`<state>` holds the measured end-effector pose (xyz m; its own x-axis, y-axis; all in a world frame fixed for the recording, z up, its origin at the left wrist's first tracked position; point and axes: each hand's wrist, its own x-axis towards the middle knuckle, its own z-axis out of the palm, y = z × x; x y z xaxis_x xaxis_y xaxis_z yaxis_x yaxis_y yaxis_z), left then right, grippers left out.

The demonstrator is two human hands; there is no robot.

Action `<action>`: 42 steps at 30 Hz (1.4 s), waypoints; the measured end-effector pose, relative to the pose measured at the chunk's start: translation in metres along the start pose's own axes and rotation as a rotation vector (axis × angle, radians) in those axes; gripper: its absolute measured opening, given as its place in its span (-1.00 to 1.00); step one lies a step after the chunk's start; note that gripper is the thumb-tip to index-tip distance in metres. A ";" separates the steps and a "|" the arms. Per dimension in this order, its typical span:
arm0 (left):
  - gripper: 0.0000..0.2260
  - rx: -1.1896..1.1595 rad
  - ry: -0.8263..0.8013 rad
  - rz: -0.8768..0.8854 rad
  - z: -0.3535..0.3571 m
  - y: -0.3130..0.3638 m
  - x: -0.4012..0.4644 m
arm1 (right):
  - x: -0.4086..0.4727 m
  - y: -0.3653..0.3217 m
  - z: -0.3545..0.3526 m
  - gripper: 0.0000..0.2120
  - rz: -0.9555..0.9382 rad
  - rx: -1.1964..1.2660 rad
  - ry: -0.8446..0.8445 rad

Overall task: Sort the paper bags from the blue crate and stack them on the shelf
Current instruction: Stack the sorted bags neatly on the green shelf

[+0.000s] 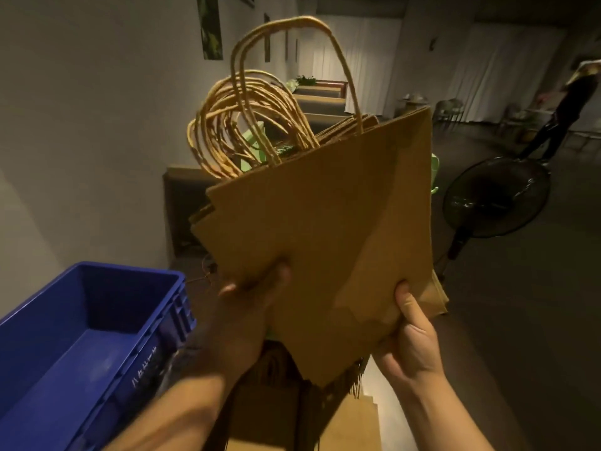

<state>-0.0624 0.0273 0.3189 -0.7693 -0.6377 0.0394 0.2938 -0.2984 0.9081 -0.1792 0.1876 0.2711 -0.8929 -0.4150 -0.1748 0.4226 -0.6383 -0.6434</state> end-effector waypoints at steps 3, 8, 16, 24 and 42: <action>-0.77 0.059 0.023 -0.020 0.007 0.008 0.024 | 0.005 -0.001 0.003 -0.56 0.033 -0.046 -0.077; -0.84 0.177 0.012 -0.154 0.009 0.023 0.051 | 0.010 -0.014 -0.004 -0.61 -0.030 -0.076 -0.133; -0.63 0.460 -0.014 0.033 0.026 0.054 0.090 | 0.018 -0.038 -0.012 -0.66 0.000 -0.282 -0.236; -0.36 0.538 -0.178 -0.148 0.037 0.070 0.104 | 0.027 -0.036 0.011 -0.54 -0.109 -0.227 -0.158; -0.31 0.123 -0.162 -0.110 -0.016 0.030 0.077 | 0.040 -0.042 0.075 -0.73 -0.030 -0.273 0.013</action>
<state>-0.1041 -0.0420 0.3430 -0.8768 -0.4809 -0.0055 0.1390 -0.2644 0.9543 -0.2208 0.1496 0.3472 -0.9068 -0.3896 -0.1612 0.3403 -0.4508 -0.8252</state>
